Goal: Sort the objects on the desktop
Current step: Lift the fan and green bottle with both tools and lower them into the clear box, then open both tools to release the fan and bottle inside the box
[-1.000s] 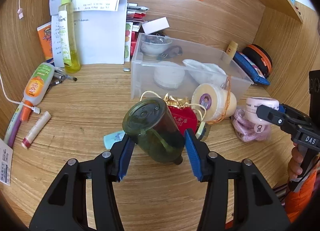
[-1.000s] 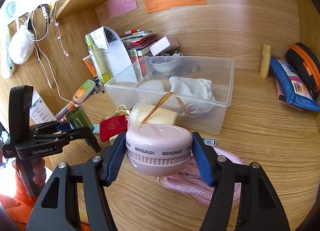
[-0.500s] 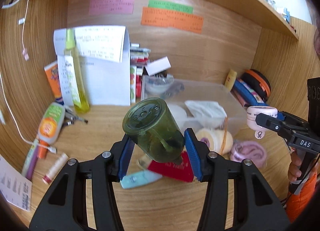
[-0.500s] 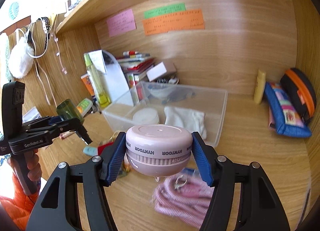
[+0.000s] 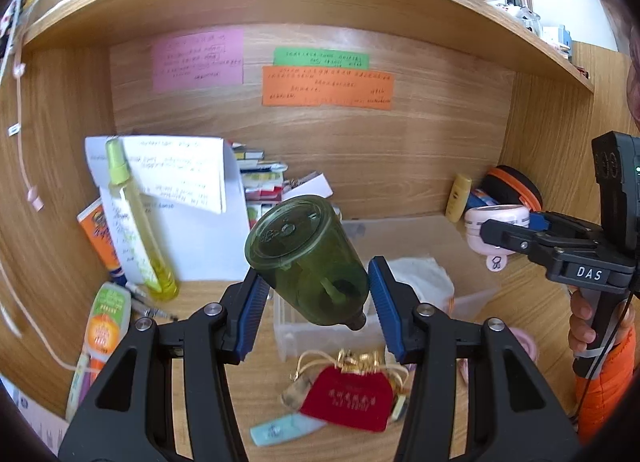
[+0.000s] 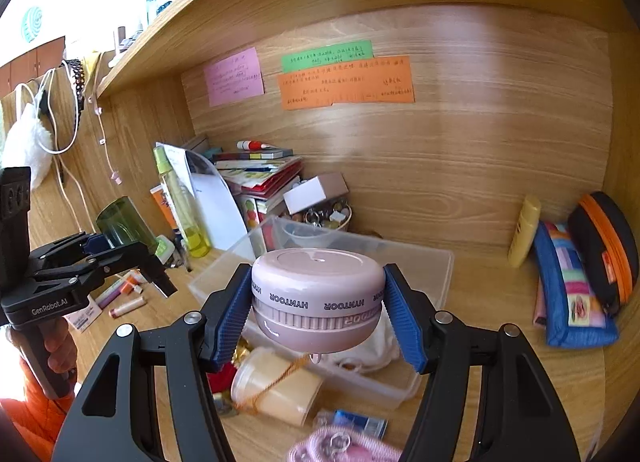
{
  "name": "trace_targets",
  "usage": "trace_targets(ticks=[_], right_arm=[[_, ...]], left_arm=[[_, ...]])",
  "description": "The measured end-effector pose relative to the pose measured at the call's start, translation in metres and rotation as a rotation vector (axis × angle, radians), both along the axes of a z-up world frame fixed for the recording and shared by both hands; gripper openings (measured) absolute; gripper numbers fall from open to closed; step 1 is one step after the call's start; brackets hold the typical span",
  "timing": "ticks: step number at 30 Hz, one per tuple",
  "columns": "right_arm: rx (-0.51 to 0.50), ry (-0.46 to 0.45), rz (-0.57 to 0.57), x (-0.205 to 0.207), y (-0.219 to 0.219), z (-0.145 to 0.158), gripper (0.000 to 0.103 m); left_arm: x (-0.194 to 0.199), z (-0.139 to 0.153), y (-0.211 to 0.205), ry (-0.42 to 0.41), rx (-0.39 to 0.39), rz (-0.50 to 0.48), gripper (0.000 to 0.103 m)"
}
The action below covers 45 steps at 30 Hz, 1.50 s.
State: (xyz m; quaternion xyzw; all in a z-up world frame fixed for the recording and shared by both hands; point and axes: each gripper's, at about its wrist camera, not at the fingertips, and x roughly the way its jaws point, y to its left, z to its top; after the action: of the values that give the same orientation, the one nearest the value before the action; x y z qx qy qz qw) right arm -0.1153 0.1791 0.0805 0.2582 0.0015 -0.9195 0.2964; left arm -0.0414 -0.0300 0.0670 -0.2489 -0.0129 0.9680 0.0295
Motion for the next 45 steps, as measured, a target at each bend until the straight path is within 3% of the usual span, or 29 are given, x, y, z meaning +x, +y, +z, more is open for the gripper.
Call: trace_targets(ticks=[7,15,21,30,37,42,45], right_arm=[[-0.006,-0.032,0.001,-0.021,-0.009,-0.005,0.061],[0.003,-0.154,-0.037,-0.049,0.001,-0.041,0.061],[0.031,-0.203,-0.029,-0.057,-0.011,-0.057,0.061],[0.149,-0.188,0.012,-0.052,-0.045,-0.074,0.061],[0.149,-0.205,0.021,-0.052,-0.044,-0.081,0.061],[0.163,-0.178,0.011,-0.048,-0.044,-0.079,0.073],[0.161,-0.154,-0.005,-0.044,-0.044,-0.076,0.074]], left_arm=[[-0.034,-0.006,0.001,-0.054,0.018,-0.025,0.050],[-0.065,-0.041,-0.007,-0.144,0.005,0.005,0.050],[-0.077,-0.061,-0.006,-0.177,0.003,-0.032,0.050],[-0.080,-0.070,-0.002,-0.197,-0.024,-0.050,0.050],[-0.083,-0.075,0.001,-0.236,-0.018,-0.073,0.050],[-0.082,-0.075,0.001,-0.235,-0.016,-0.075,0.052],[-0.079,-0.073,0.000,-0.224,-0.003,-0.081,0.056]])
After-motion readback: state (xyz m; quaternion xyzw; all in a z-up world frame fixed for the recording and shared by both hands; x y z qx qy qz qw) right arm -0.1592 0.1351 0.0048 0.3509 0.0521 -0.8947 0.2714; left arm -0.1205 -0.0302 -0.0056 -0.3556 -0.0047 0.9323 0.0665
